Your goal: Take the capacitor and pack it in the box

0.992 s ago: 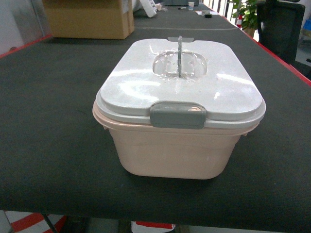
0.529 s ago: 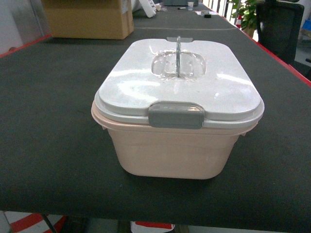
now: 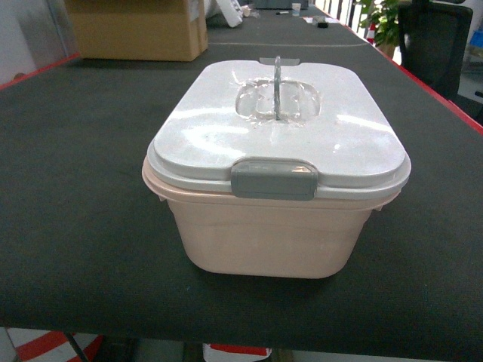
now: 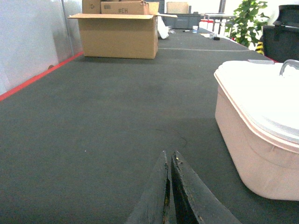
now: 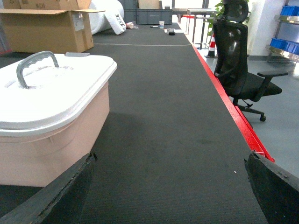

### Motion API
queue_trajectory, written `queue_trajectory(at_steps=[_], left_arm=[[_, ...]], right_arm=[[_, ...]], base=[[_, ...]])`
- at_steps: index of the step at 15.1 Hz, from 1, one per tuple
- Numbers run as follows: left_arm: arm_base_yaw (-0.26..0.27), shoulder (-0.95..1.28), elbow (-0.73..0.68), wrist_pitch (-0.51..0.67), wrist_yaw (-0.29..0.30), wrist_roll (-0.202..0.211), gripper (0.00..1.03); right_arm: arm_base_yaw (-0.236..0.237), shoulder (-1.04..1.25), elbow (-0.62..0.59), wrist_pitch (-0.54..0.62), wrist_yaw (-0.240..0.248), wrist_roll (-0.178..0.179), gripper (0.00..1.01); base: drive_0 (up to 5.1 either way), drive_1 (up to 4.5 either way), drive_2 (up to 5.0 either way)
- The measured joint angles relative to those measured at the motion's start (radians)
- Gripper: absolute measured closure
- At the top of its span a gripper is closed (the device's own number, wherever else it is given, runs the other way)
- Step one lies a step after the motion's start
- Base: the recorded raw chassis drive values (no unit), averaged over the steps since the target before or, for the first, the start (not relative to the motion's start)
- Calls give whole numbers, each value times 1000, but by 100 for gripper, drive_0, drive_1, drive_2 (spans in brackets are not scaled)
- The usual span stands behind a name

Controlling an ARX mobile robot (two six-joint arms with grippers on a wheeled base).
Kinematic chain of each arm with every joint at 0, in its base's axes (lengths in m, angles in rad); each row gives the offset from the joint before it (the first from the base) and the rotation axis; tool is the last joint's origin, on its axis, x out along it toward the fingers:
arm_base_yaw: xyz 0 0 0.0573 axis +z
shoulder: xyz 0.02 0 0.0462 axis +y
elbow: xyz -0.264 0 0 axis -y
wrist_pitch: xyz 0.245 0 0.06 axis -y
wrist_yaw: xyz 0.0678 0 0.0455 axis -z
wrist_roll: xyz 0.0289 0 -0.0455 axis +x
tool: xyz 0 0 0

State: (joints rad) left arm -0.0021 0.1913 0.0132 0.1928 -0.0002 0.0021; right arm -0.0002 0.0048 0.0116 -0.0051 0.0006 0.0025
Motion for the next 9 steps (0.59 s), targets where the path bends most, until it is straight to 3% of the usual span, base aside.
queue_trajectory(at_steps=[1,3,7,9], left_arm=[[0,-16,0,-17,0,0,101],[0,-167,0,-208,0,0,101],[1,-183,0,-195,0,0,101],[1,-183,0,-197,0,-2,80]], right_arm=[[0,0,0,0,0,0,3],[0,0,0,0,0,0,3],[0,0,0,0,-1,0,3],[0,0,0,0,0,0,3]], base=[[0,0,0],[0,0,0],[0,0,0],[0,0,0]])
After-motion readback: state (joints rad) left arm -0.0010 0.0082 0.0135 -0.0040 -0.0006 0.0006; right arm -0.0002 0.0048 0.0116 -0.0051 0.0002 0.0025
